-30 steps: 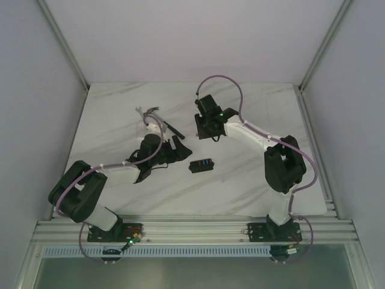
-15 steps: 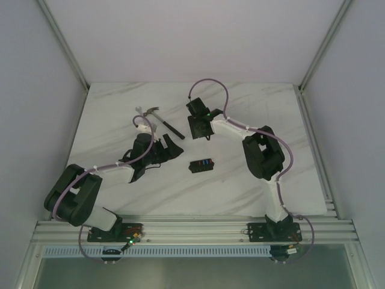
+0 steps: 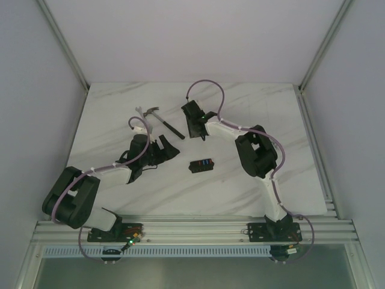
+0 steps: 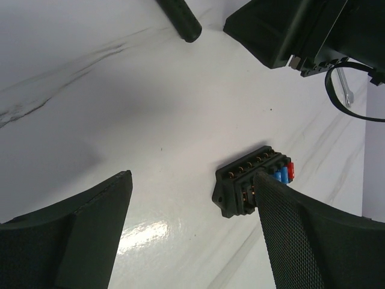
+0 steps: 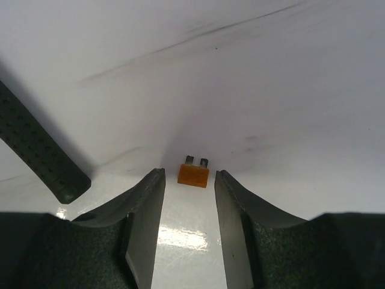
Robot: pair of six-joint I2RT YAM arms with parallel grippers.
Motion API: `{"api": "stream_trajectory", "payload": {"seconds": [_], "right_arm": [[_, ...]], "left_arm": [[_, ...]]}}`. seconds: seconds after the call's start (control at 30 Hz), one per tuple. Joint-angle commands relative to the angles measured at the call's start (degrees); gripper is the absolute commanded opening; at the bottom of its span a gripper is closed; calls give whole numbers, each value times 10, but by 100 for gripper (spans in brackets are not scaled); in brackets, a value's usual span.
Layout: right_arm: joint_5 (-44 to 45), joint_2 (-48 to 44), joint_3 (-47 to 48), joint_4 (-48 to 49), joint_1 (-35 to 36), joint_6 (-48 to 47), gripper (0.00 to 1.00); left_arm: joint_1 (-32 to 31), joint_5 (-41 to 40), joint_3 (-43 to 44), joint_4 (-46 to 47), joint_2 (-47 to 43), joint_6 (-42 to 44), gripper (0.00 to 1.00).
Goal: Snap on the fuse box
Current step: Pick up the fuse from the center of the board.
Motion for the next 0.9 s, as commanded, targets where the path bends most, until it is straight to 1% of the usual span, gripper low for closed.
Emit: {"api": "stream_trajectory", "payload": {"seconds": [0.0,0.27,0.4,0.6,0.87], "right_arm": [[28,13,11,5,4,20,45],[30,8,-9,-4,4,43,39],[35,7,-13,-19,4,54,38],[50,2,-21,-27,3,55,36],[45,-4,-28,-31,-4,46,31]], "left_arm": [[4,10,-7,-2,-9,-2,91],[4,11,-10,-1,-9,-5,90],[5,15,-10,1,-9,-7,91],[5,19,-9,4,-7,-10,90],[5,22,-9,3,-10,-12,91]]}}
